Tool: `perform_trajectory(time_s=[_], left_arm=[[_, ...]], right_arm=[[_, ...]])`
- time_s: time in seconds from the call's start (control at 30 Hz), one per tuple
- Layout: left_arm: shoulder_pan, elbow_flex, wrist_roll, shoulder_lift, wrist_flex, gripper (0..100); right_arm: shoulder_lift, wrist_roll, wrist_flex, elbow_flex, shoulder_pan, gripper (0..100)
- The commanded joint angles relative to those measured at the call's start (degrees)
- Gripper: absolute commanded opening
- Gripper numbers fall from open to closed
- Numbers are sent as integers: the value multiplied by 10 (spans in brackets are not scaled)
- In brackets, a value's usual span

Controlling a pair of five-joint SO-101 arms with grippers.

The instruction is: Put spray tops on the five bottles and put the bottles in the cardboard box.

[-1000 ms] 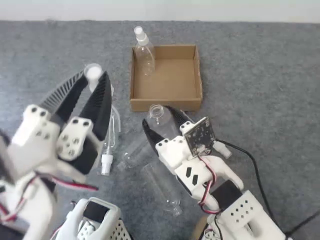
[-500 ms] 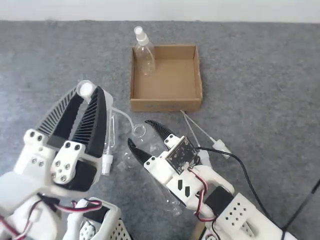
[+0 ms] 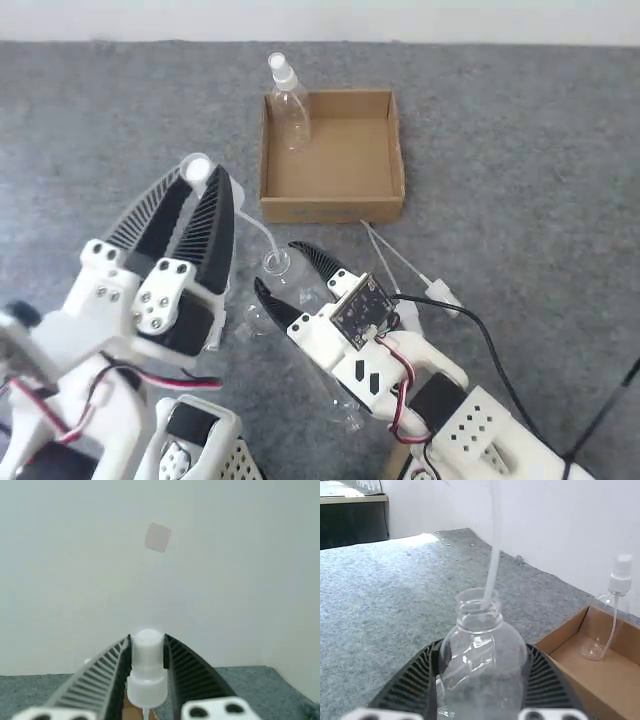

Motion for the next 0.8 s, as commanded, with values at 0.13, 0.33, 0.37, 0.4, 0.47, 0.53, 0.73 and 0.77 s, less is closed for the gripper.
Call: perform_trajectory(time_s=[0.13, 0.33, 0.37, 0.4, 0.47, 0.53, 0.73, 0.77], left_arm=[[-4, 5, 4, -20, -11, 12], [-3, 45, -12, -86, 6, 12], [-3, 57, -19, -96, 4, 12], [-3, 69, -21, -103, 4, 12], [-3, 89, -21, -113, 1, 12], [-3, 116, -20, -125, -10, 12], [0, 195, -19, -154, -46, 12], [0, 204, -19, -160, -47, 12]], right_arm=[[-13, 9, -14, -10, -3, 80], [-14, 8, -10, -10, -3, 80], [-14, 8, -10, -10, -3, 80], [-15, 8, -10, -10, -3, 80], [-17, 8, -9, -10, -3, 80], [-16, 8, -9, -10, -3, 80], [-15, 8, -9, -10, -3, 83], [-15, 8, -8, -10, -3, 84]])
